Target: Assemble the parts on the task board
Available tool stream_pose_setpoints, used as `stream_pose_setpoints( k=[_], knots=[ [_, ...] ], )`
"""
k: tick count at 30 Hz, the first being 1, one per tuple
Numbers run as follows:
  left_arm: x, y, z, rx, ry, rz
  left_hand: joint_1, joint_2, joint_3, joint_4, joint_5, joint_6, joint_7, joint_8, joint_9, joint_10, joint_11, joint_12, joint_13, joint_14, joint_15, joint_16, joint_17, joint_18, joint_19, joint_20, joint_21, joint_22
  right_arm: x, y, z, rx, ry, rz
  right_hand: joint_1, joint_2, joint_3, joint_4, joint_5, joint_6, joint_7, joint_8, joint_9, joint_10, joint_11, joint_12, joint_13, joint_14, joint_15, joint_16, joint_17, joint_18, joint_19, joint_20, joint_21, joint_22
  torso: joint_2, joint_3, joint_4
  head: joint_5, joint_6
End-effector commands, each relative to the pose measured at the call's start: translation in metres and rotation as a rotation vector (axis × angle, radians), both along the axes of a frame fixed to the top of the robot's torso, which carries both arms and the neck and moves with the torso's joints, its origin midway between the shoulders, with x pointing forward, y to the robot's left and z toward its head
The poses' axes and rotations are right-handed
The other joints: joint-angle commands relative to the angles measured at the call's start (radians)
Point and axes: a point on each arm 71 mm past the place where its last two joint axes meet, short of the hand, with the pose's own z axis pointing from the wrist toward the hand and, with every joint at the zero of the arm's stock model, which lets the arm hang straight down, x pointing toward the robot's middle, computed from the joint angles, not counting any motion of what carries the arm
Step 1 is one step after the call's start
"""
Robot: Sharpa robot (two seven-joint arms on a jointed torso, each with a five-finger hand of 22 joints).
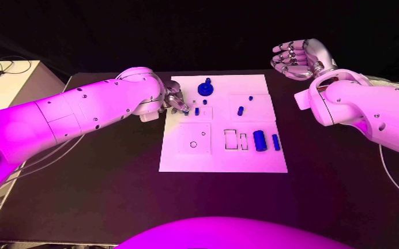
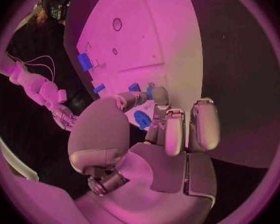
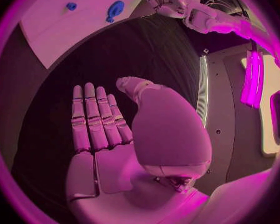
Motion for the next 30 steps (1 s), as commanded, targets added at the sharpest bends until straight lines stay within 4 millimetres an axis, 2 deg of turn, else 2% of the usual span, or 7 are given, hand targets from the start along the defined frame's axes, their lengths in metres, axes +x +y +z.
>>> stream_pose_setpoints(
  k=[1,12,30],
  knots=[
    [-0.0022,-0.0003,-0.0041,0.018,0.02,-0.017,-0.001,0.006,0.214,-0.22,0.007,0.01,-0.001,0.006,0.0,0.006,-0.002,0.005,-0.001,0.086,-0.009,0.004,0.203,-0.019,0.007,0.001,0.003,0.018,-0.0002,0.0017,0.0001,0.0,-0.004,0.019,-0.009,0.002,0.0,-0.008,0.003,-0.008,0.052,-0.004,-0.001,-0.006,0.001,-0.005,-0.001,-0.006,0.003,-0.004,-0.001,0.005,-0.002,0.003,-0.003,-0.001,-0.001,0.0004,0.0002,0.002,-0.002],
    [-0.0028,-0.0004,-0.0029,0.015,0.023,-0.023,-0.002,0.006,0.215,-0.22,0.008,0.01,-0.001,0.006,0.0,0.006,-0.002,0.005,-0.002,0.086,-0.009,0.004,0.203,-0.019,0.008,0.001,0.004,0.019,0.0002,0.0015,-0.0005,-0.001,0.001,0.017,-0.01,0.002,-0.002,-0.009,0.003,-0.008,0.053,-0.004,-0.002,-0.008,0.002,-0.006,-0.002,-0.007,0.004,-0.006,-0.004,0.005,-0.003,0.004,-0.003,-0.006,0.0,0.0006,-0.0015,0.002,-0.003],
    [-0.0029,-0.0021,-0.0019,-0.002,0.028,-0.021,-0.002,0.006,0.215,-0.221,0.009,0.01,-0.001,0.006,0.0,0.007,-0.003,0.004,-0.003,0.086,-0.009,0.004,0.204,-0.02,0.008,0.001,0.004,0.02,0.001,0.0013,-0.0013,-0.002,0.004,0.013,-0.012,0.003,-0.005,-0.009,0.003,-0.008,0.056,-0.006,-0.003,-0.01,0.004,-0.008,-0.002,-0.008,0.005,-0.009,-0.008,0.005,-0.005,0.005,-0.004,-0.011,-0.001,0.0009,0.0002,0.001,-0.008]
  ],
)
